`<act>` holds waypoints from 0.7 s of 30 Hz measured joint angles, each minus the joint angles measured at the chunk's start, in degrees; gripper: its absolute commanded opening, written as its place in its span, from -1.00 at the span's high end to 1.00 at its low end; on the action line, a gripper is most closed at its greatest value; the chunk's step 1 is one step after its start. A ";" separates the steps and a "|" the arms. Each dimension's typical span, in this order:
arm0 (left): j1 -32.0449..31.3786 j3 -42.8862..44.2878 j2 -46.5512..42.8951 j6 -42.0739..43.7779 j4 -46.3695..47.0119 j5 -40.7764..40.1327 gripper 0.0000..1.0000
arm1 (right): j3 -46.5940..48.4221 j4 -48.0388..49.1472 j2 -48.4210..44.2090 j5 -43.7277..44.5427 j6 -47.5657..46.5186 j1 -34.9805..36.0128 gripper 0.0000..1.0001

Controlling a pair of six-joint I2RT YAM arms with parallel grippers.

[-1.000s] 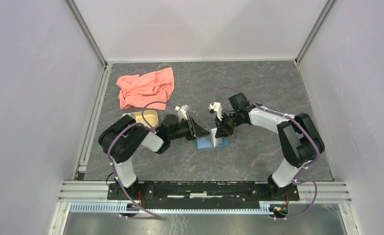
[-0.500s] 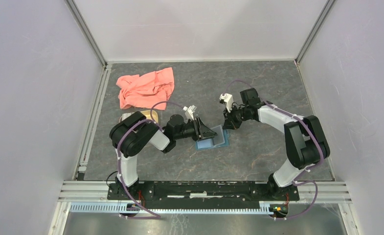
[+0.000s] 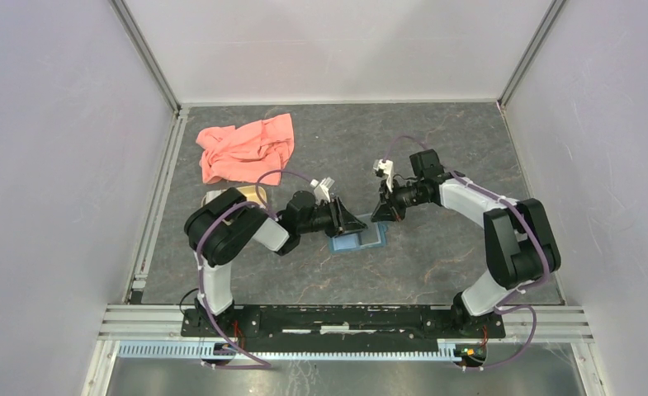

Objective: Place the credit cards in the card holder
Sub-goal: Insert the credit card into the card holder.

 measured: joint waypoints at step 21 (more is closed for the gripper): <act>1.33 0.24 -43.19 33.55 -47.76 -29.27 -0.30 | 1.60 -3.69 8.07 6.36 -1.18 4.42 0.68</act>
